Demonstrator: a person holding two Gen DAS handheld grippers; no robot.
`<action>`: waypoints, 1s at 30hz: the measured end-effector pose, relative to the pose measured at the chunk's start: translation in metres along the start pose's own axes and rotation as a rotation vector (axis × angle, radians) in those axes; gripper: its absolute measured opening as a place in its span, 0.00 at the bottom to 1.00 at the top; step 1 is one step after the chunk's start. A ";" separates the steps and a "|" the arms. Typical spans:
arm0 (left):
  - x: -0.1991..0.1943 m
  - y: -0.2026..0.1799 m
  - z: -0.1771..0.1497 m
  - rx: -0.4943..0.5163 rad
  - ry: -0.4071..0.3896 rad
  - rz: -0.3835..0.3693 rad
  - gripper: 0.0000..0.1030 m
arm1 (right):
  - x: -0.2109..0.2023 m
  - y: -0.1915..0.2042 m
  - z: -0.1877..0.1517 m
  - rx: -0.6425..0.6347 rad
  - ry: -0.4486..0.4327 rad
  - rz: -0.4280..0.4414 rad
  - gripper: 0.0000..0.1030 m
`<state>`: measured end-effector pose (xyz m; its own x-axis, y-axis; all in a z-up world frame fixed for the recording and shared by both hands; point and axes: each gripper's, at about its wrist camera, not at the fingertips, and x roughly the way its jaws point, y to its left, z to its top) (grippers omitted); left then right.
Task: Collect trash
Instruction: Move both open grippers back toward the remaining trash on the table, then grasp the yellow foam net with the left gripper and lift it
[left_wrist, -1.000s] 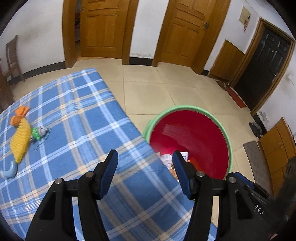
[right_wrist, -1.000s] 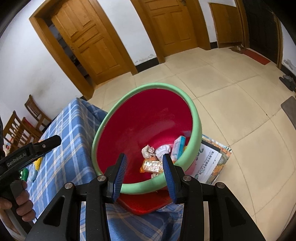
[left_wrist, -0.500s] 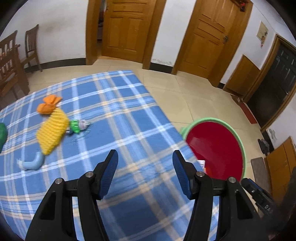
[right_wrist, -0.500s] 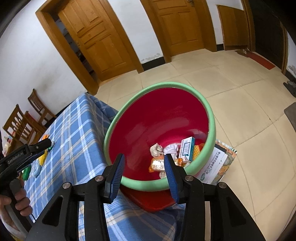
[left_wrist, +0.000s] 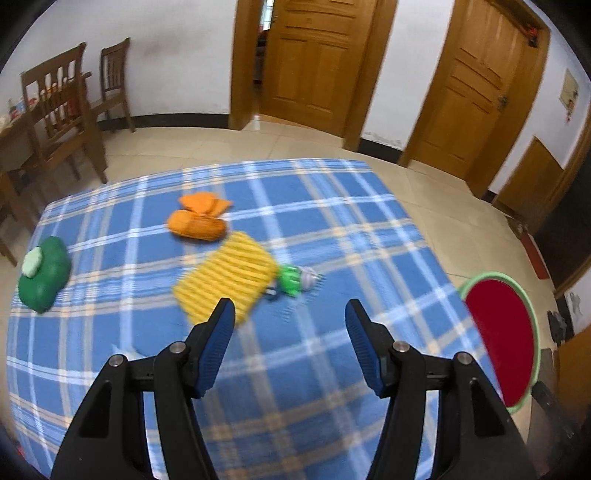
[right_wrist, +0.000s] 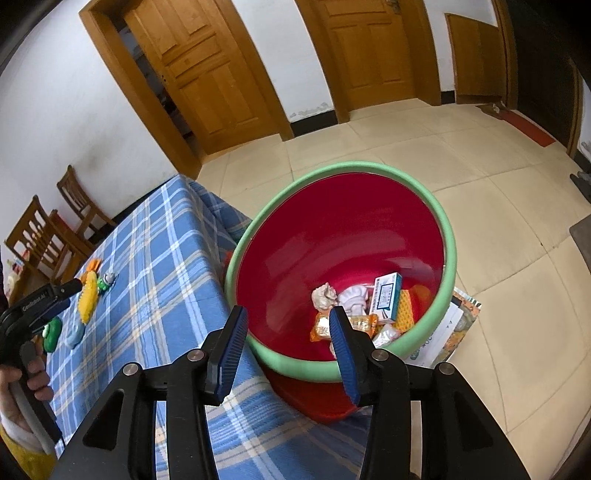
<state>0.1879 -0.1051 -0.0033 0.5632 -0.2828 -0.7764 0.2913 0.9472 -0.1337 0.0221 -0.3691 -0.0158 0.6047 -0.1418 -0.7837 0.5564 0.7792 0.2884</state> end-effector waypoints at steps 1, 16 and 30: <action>0.002 0.004 0.001 -0.002 0.001 0.009 0.62 | 0.001 0.001 0.000 -0.001 0.003 0.000 0.46; 0.048 0.046 0.001 -0.053 0.081 0.086 0.64 | 0.018 0.029 0.005 -0.051 0.032 -0.019 0.46; 0.047 0.057 -0.007 -0.039 0.021 0.095 0.40 | 0.033 0.089 0.016 -0.202 0.039 0.000 0.46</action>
<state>0.2250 -0.0636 -0.0517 0.5703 -0.1891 -0.7994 0.2067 0.9749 -0.0831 0.1005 -0.3143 -0.0069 0.5802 -0.1211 -0.8054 0.4282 0.8866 0.1751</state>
